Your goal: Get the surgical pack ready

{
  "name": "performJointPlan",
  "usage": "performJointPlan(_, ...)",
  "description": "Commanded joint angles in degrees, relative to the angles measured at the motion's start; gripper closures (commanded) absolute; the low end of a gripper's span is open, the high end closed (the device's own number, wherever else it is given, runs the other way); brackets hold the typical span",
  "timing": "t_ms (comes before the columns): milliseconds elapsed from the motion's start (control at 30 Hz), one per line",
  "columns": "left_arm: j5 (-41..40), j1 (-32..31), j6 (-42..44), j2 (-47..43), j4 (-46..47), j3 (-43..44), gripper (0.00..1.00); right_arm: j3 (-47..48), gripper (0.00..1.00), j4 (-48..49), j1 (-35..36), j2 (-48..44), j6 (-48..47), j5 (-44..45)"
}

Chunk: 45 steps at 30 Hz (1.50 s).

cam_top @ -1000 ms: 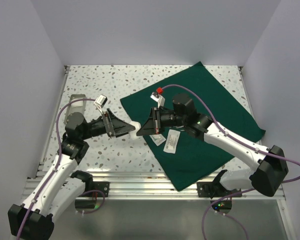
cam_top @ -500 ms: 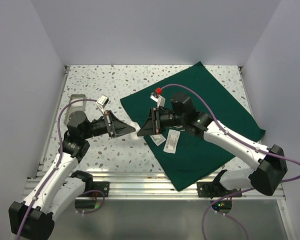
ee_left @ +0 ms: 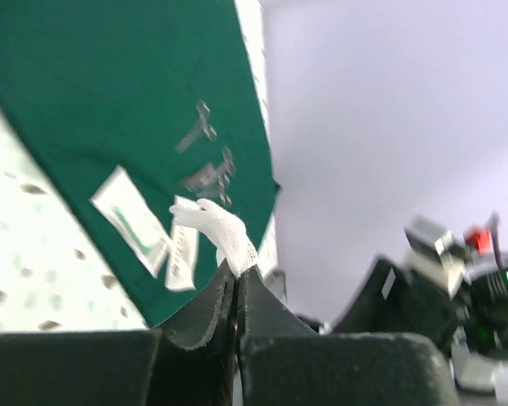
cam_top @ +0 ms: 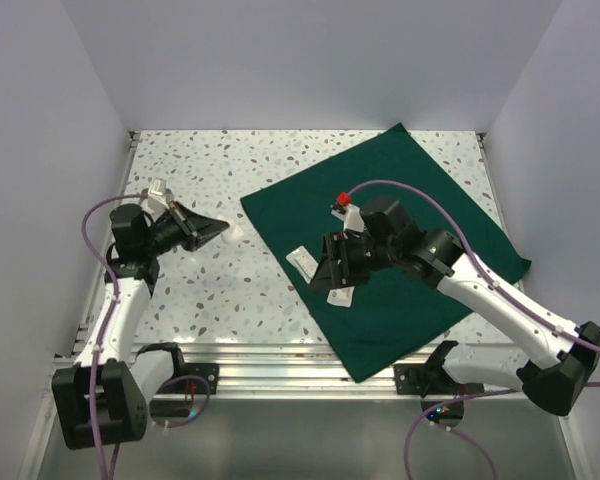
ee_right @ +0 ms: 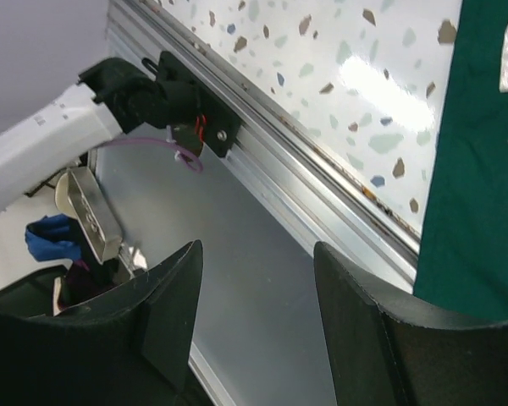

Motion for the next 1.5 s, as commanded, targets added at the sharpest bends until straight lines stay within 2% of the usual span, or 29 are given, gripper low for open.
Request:
performJointPlan(0,-6.0,4.6,4.4,4.0,4.1,3.3,1.00,-2.5,0.41,-5.9,0.0,-4.9,-1.4,1.2)
performJointPlan(167,-14.4,13.1,7.5,12.8,5.8,6.4,1.00,0.1,0.41,-9.6,-0.7,-3.3,-6.2,4.0)
performJointPlan(233,-17.2,16.3,10.2,17.4,3.3,9.9,1.00,1.4,0.41,-10.9,-1.7,-1.9,-7.3,4.3)
performJointPlan(400,-18.4,21.4,13.6,30.3,3.6,18.5,1.00,3.1,0.41,-11.0,-10.3,2.1,-10.3,-1.8)
performJointPlan(500,-18.5,22.5,11.9,35.7,8.6,20.5,1.00,2.3,0.41,-9.2,-15.3,3.6,-10.5,-4.7)
performJointPlan(667,-19.1,22.8,9.8,44.9,13.8,23.8,1.00,3.5,0.41,-8.6,-17.9,6.7,-11.7,-5.4)
performJointPlan(867,-21.0,22.8,9.3,51.3,15.9,27.5,1.00,4.3,0.41,-6.8,-20.6,10.0,-11.6,-6.5)
performJointPlan(1267,-25.1,22.8,9.0,56.7,15.6,30.0,1.00,5.8,0.41,-5.8,-22.5,13.7,-11.3,-5.7)
performJointPlan(1467,-28.4,22.8,10.9,57.6,11.1,30.7,1.00,5.0,0.41,-5.1,-22.6,14.5,-10.6,-5.9)
